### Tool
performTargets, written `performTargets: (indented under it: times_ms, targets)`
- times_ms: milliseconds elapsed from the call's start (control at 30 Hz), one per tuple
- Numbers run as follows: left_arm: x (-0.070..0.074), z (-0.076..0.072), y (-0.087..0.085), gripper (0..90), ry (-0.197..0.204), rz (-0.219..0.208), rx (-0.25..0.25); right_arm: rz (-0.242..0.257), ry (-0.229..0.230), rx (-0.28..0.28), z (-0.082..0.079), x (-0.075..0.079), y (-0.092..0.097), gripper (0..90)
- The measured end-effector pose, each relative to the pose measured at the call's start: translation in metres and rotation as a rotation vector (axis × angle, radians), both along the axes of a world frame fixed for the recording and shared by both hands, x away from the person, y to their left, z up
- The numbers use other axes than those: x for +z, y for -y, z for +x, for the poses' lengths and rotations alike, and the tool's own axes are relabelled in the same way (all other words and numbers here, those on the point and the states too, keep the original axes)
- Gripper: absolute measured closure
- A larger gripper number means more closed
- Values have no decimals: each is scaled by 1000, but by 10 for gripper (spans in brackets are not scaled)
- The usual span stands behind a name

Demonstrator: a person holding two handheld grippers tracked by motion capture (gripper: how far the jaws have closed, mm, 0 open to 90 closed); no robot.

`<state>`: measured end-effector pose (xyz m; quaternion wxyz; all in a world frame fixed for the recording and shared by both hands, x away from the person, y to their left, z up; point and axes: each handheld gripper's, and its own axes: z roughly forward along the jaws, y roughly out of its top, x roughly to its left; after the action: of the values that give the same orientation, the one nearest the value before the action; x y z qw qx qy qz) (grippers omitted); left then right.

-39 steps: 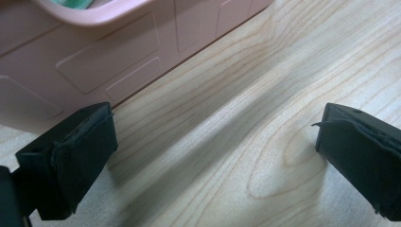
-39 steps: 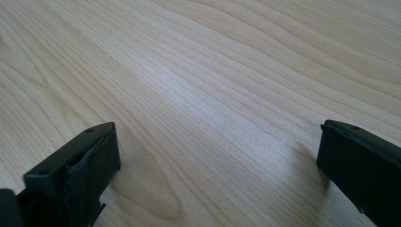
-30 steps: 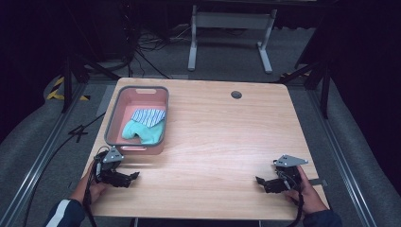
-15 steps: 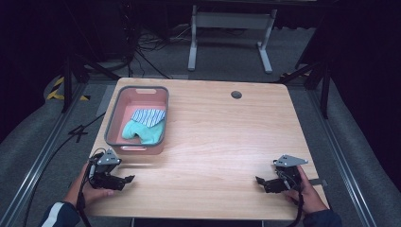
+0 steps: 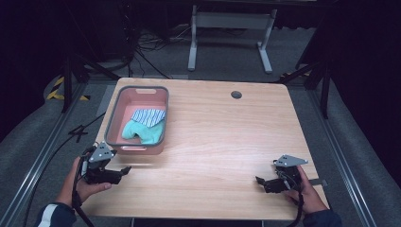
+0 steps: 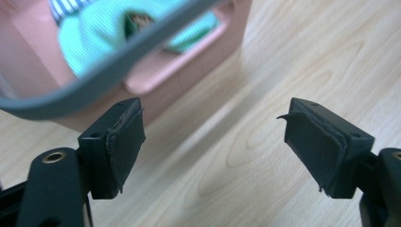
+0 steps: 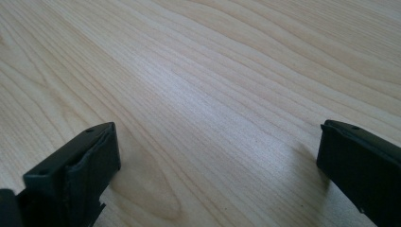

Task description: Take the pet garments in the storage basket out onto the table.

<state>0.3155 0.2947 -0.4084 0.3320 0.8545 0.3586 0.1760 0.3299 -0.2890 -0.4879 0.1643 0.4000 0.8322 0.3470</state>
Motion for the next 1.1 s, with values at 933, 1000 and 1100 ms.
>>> performTargets:
  times_ms: [933,1000,1100]
  targets:
    - [56,46,23,206,64,33,30,0,-1,0,0,0,0,5]
    - [57,50,25,206,53,42,28,0,1,0,0,0,0,5]
    - [57,61,30,205,36,71,27,0,-1,0,0,0,0,5]
